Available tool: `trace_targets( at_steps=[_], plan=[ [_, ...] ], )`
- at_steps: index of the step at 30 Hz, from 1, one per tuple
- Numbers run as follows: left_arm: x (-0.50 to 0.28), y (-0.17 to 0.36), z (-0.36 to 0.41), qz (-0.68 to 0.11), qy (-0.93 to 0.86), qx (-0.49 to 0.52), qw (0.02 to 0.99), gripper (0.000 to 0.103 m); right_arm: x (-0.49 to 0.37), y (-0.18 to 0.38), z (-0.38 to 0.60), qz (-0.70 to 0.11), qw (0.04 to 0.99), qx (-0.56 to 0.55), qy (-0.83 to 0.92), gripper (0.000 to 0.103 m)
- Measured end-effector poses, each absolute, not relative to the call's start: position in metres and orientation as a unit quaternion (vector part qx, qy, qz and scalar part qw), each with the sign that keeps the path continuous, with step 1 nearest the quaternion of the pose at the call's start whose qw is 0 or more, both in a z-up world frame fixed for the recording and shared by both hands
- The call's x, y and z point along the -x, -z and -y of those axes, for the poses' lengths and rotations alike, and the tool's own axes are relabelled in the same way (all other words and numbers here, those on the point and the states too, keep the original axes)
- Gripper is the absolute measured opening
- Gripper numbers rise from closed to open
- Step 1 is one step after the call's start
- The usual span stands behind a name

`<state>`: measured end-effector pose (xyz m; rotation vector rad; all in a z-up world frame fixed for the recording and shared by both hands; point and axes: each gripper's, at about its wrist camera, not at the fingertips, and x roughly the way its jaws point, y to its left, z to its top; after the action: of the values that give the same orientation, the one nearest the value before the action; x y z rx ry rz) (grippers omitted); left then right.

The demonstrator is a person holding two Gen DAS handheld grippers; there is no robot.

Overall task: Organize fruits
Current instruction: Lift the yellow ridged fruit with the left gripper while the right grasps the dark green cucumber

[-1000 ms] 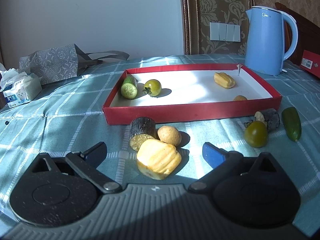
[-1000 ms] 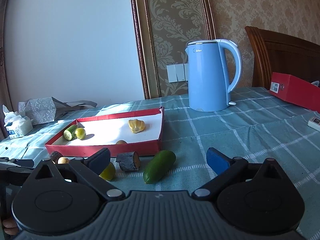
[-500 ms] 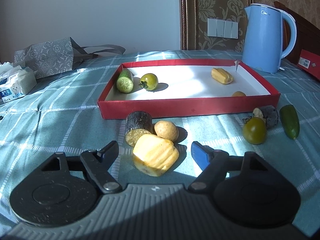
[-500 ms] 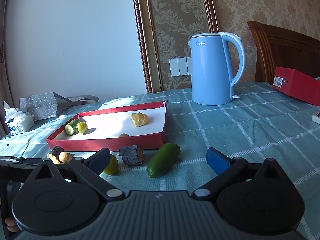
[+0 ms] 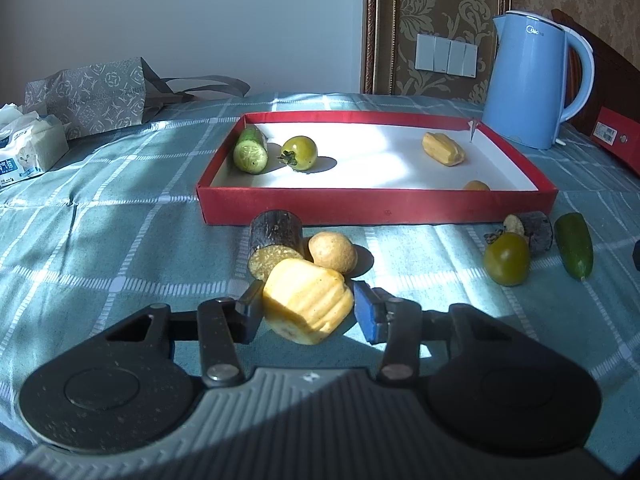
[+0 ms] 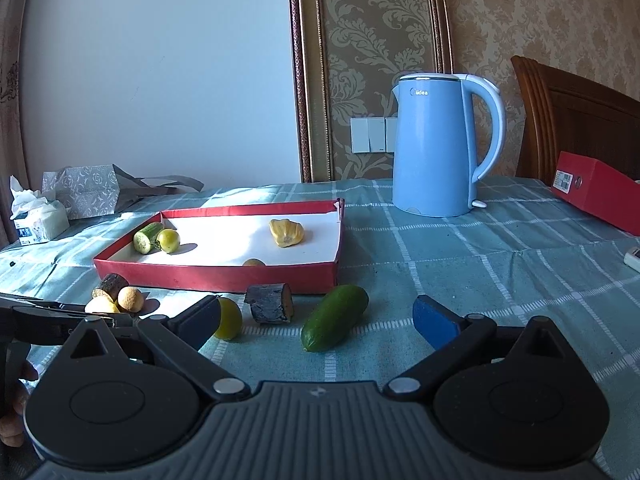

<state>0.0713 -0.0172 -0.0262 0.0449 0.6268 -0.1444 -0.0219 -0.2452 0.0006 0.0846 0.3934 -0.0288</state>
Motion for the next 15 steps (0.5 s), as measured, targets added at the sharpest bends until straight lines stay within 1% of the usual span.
trace_targets(
  at_steps=[4, 10, 12, 15],
  plan=[
    [-0.067, 0.022, 0.014, -0.292, 0.068, -0.019, 0.954, 0.043, 0.019, 0.004, 0.246, -0.206, 0.978, -0.037, 0.015, 0.103],
    [-0.054, 0.009, 0.011, -0.241, 0.067, -0.011, 0.968, 0.043, 0.011, 0.006, 0.243, -0.212, 0.977, -0.013, 0.037, 0.102],
    [-0.051, 0.006, 0.011, -0.229, 0.067, -0.014, 0.971, 0.044, 0.006, 0.006, 0.244, -0.216, 0.975, -0.014, 0.044, 0.092],
    [-0.05, 0.005, 0.012, -0.226, 0.066, -0.019, 0.972, 0.044, -0.007, 0.01, 0.246, -0.232, 0.971, -0.017, 0.055, 0.083]
  ],
)
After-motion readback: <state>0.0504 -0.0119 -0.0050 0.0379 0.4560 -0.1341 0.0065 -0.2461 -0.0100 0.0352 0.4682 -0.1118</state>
